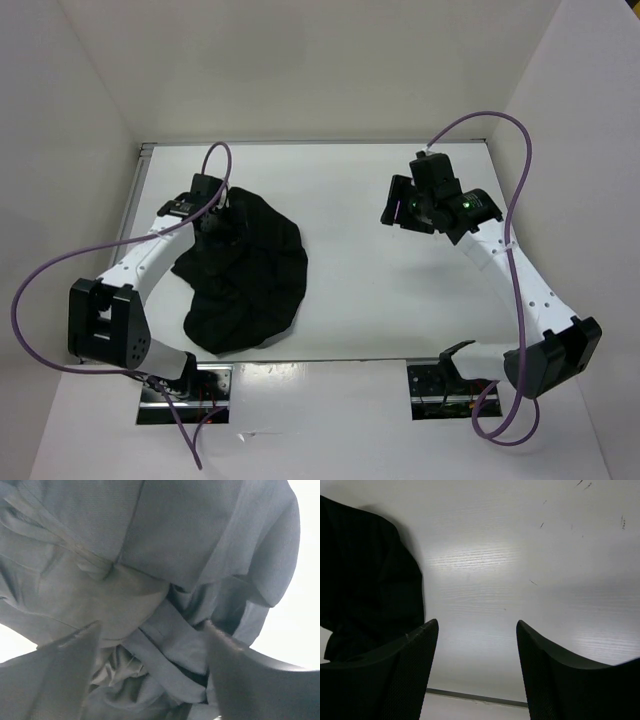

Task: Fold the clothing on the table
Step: Grab the skirt from the pile, then move the skirt to the center of the board

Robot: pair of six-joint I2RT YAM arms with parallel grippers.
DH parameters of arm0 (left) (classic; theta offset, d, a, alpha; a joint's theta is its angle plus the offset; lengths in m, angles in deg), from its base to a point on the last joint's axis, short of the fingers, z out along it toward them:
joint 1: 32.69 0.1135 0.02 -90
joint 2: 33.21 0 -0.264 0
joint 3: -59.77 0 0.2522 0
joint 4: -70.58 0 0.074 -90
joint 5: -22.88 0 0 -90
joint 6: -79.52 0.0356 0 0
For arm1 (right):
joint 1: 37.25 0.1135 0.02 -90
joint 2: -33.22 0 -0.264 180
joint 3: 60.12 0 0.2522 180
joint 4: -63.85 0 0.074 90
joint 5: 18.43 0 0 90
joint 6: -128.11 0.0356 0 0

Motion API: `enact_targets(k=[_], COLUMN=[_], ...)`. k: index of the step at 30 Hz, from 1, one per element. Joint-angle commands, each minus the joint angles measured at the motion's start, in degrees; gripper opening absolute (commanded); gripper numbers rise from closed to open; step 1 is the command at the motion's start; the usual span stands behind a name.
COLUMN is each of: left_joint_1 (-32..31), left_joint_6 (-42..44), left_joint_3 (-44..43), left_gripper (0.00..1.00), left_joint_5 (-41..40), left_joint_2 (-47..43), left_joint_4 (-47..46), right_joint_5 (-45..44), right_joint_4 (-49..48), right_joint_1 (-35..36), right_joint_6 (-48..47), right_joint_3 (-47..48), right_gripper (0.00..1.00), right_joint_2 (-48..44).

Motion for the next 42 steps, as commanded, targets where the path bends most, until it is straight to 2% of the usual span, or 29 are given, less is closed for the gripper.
enact_targets(k=[1,6,10,13,14,15,18,19,23,24,26,27,28,30,32,33,36,37,38,39,40,41,42], left_joint_1=[-0.3,0.3,1.4,1.4,1.4,1.4,1.4,1.4,-2.0,-2.8,-3.3,-3.3,-3.3,-3.9,-3.9,-3.9,-4.5,-4.5,-4.5,-4.5,-4.5,-4.5,-4.5], left_joint_6=[-0.4,0.2,1.5,2.4,2.4,2.4,2.4,2.4,6.0,6.5,7.2,7.2,7.2,6.5,6.0,6.0,6.5,6.5,6.5,5.6,5.0,3.6,2.8], left_joint_3=[-3.6,-8.8,-11.0,-15.0,-16.3,-18.7,-21.1,-22.7,-41.7,-53.1,-64.9,-70.8,-81.6,-90.3,-94.2,-93.7,-83.1,-78.1,-71.8,-57.2,-49.9,-43.5,-37.8], left_gripper=[0.99,1.00,1.00,0.89,0.82,0.66,0.30,0.00,0.00,0.00,0.00,0.00,0.00,0.00,0.00,0.00,0.00,0.05,0.06,0.08,0.14,0.36,0.74], left_joint_5=[-3.4,-7.2,-7.8,-7.8,-7.8,-7.8,-8.3,-7.0,-3.6,1.2,7.3,13.3,16.0,19.4,24.1,25.2,26.0,24.5,23.1,20.1,19.2,18.4,17.5], left_joint_2=[1.4,5.1,11.5,18.5,20.6,23.9,26.6,27.1,27.1,27.6,27.6,28.4,28.9,28.9,27.1,26.1,20.4,16.1,13.3,10.4,7.5,2.8,1.1], left_joint_4=[-2.2,-6.4,-12.9,-14.4,-13.8,-13.0,-13.6,-13.0,-6.3,-2.7,0.8,4.3,5.8,10.0,12.0,12.0,13.3,11.8,9.9,7.7,3.7,2.5,2.5], right_joint_5=[1.7,2.9,4.1,4.6,4.6,4.6,5.1,5.1,6.9,7.4,7.4,7.4,7.4,7.4,7.4,7.4,7.4,7.4,7.4,7.4,7.4,7.9,8.0], right_joint_4=[-2.8,-3.3,-3.8,-3.8,-4.4,-4.4,-4.4,-4.9,-5.6,-5.6,-6.2,-6.2,-6.8,-7.4,-7.4,-7.4,-7.4,-6.8,-6.7,-6.7,-6.2,-6.2,-6.2], right_joint_1=[-0.2,-0.2,-0.2,-0.2,-0.2,-0.2,-0.2,-0.7,-1.3,-1.3,-1.3,-1.8,-1.8,-1.8,-2.3,-3.0,-4.9,-6.1,-6.6,-6.6,-7.6,-8.3,-8.3], right_joint_6=[-0.4,-0.4,-0.4,0.2,0.2,0.8,0.8,0.8,1.3,1.3,0.8,0.8,0.8,0.8,0.8,0.8,-0.7,-1.4,-1.4,-2.2,-2.9,-2.9,-3.6], right_joint_3=[-0.5,0.0,-1.1,-2.3,-2.3,-2.3,-3.5,-3.5,-4.2,-4.2,-4.2,-4.2,-4.2,-4.2,-4.8,-5.4,-5.9,-5.9,-5.9,-5.9,-5.9,-5.9,-5.3], right_gripper=[0.69,0.69,0.69,0.69,0.69,0.69,0.69,0.69,0.69,0.68,0.68,0.68,0.68,0.68,0.68,0.68,0.68,0.68,0.68,0.68,0.68,0.68,0.68], right_joint_2=[-0.8,-0.3,-0.9,-2.4,-3.1,-3.1,-4.7,-5.5,-6.1,-6.1,-6.1,-6.1,-6.1,-6.1,-6.6,-7.1,-7.1,-7.1,-7.1,-7.1,-7.1,-7.1,-7.1])
